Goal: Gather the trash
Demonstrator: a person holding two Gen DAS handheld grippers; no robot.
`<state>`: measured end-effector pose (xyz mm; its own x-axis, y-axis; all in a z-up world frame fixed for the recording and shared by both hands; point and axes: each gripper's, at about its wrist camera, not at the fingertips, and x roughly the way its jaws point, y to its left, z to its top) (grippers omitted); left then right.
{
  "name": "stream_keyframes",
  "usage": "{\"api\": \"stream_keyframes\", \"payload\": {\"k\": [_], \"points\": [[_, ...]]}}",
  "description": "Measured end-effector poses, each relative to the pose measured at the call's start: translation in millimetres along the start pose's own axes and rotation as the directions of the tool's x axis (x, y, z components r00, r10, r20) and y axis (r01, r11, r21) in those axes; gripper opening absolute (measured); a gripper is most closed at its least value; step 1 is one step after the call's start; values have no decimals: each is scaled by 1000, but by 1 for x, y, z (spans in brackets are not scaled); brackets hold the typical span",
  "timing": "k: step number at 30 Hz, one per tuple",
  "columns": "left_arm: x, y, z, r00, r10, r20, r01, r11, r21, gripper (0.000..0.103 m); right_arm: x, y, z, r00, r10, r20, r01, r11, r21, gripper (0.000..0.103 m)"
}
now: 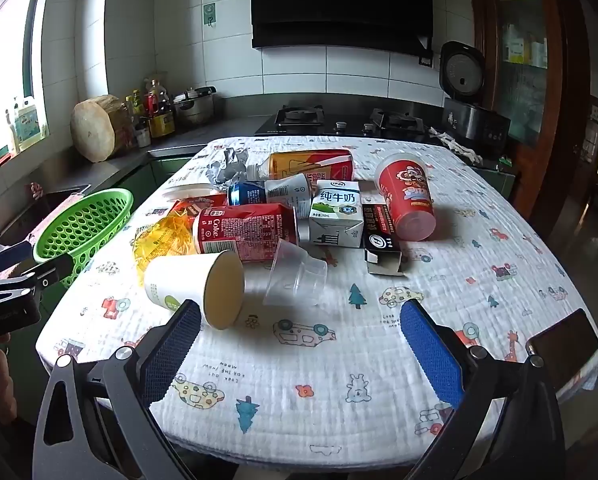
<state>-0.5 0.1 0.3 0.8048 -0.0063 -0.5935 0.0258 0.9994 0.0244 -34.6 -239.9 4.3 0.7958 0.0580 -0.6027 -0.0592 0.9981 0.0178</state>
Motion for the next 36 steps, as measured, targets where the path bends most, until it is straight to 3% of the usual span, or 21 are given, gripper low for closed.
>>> {"api": "stream_keyframes", "payload": {"k": [36], "points": [[1, 2, 5, 1000, -4, 2, 4, 1000, -12, 98, -6, 0, 1, 1000, 2, 17, -2, 1000, -3, 97]]}}
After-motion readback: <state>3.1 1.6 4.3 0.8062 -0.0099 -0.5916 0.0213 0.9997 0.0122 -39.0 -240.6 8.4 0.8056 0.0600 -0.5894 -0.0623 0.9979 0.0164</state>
